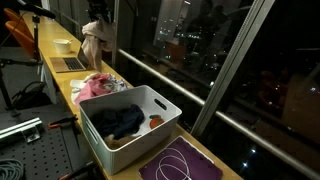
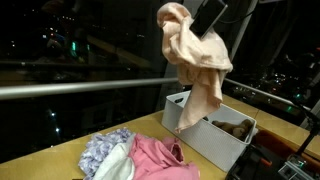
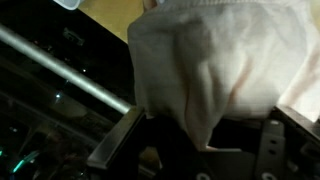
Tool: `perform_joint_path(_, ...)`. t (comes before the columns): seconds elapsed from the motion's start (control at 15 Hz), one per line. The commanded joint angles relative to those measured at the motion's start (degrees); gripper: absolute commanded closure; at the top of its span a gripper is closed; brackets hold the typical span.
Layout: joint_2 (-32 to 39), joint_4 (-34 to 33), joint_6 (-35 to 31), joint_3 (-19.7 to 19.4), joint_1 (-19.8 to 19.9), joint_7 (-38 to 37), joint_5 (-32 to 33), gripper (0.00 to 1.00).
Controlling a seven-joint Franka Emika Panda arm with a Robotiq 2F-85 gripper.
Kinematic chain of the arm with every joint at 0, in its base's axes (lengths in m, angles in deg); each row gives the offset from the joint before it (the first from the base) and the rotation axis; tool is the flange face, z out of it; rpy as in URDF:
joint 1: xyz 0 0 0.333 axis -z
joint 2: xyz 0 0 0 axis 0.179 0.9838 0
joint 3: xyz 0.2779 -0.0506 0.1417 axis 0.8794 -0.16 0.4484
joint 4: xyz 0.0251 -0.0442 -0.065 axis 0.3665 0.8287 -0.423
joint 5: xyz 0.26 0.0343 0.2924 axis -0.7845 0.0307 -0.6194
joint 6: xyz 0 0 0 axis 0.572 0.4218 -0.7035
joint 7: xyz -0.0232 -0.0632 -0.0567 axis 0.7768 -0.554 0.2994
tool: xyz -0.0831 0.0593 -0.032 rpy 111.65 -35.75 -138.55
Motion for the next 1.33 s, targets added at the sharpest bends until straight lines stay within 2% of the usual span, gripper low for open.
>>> perform_joint_path(0.0, 4.6, -3.0, 1.1, -0.2, -1.8, -0.6, 1.6, 0.75)
perform_joint_path(0.07, 4.7, -2.4, 1.0, -0.5, -2.0, -0.6, 1.5, 0.74)
perform_joint_path(0.33, 2.7, 2.1, -0.6, -2.6, -0.4, 0.5, -0.5, 0.46)
perform_joint_path(0.73, -0.9, 14.6, -6.7, -9.5, 6.1, 2.9, -1.8, 0.01)
perform_joint_path(1.0, 3.5, 21.0, -14.6, -14.7, 11.1, 4.3, 0.5, 0.00)
perform_joint_path(1.27, 11.7, 21.4, -20.6, -18.3, 14.0, 4.9, 2.5, 0.00)
